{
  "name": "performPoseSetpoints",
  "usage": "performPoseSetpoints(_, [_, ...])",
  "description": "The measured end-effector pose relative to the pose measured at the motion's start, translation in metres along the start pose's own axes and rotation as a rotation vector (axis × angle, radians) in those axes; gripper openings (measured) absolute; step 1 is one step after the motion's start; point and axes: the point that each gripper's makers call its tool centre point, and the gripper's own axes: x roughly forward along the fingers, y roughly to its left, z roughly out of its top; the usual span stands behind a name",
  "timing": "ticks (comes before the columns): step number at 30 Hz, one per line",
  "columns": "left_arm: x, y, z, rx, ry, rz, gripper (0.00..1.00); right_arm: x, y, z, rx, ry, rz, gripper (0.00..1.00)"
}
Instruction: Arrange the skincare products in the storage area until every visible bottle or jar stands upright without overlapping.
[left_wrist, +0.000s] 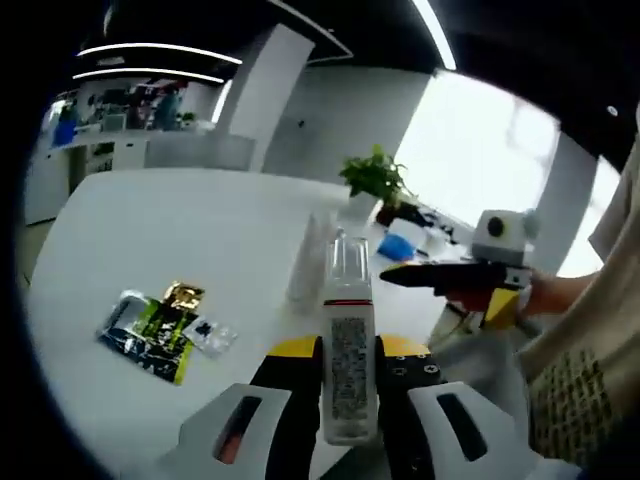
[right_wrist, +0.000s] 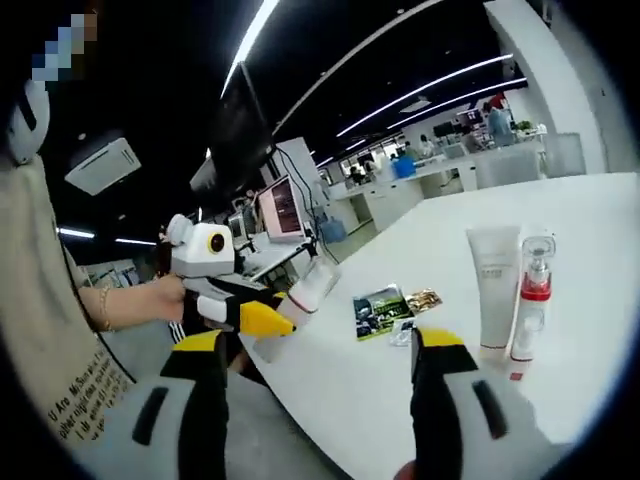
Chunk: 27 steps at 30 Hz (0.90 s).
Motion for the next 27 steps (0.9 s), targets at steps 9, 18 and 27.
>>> performPoseSetpoints(9, [0.001,-0.023,0.01,-0.002,-0.065,-0.053,0.17,0.008,0.008,0.023,0.03,-0.069,0.049,0.69])
performPoseSetpoints(18, [0.005,-0.042,0.007,0.004,-0.08,-0.089,0.17,0.014,0.016,0.025,0.04,-0.073,0.085,0.66])
performPoseSetpoints(27, [0.006,-0.05,0.015,0.015,-0.125,-0.124,0.17,0.014,0.016,0.032,0.063,-0.097,0.106,0.55])
